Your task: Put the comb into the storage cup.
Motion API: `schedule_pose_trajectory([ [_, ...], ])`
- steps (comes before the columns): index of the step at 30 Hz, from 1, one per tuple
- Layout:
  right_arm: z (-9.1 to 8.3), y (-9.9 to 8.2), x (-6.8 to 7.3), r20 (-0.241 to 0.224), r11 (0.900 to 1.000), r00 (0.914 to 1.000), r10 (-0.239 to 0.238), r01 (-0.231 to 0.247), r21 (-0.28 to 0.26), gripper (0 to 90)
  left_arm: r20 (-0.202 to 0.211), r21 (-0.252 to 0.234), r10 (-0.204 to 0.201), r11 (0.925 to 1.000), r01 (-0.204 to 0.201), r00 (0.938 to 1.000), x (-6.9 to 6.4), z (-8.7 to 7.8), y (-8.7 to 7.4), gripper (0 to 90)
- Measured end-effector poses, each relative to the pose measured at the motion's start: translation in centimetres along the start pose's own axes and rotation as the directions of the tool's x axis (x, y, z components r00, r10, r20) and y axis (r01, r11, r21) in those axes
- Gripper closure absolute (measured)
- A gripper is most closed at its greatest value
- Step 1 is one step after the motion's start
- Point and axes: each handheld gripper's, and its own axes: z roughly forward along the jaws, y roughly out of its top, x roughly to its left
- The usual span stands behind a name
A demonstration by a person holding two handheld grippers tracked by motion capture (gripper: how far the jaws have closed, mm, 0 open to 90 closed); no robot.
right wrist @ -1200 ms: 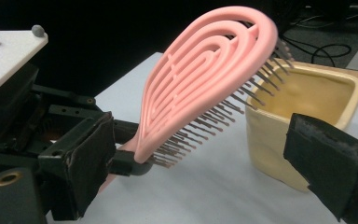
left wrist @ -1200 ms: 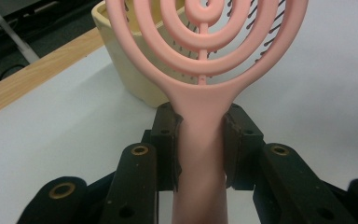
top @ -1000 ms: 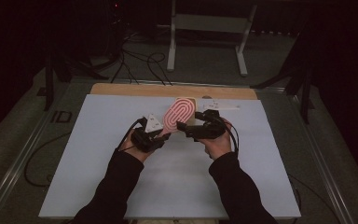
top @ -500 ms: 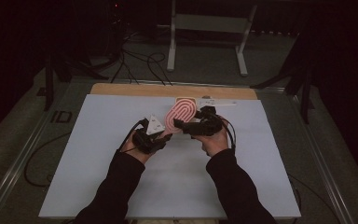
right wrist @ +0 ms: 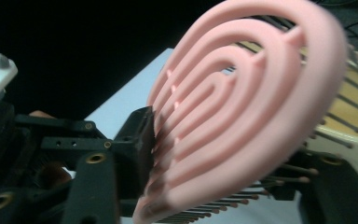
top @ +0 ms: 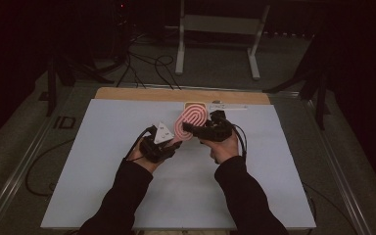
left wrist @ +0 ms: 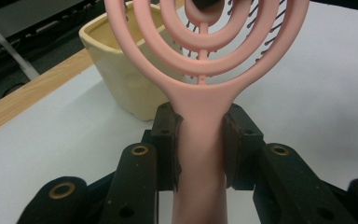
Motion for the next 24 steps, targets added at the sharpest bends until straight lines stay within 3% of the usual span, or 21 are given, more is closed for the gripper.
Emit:
schedule_pose_trajectory([
  [3,0.07,0.02,-0.15,-0.022,0.9994,0.9991,0.035,-0.035,0.004,48.5,-0.001,0.0,0.0,1.0,0.0,1.0,0.0,0.01,-0.04,69.9],
  [24,0.33,0.12,0.61,-0.089,0.9963,0.993,0.078,-0.075,0.042,63.0,0.008,-0.004,-0.016,0.9999,0.017,0.9998,-0.02,0.48,-0.23,69.9],
])
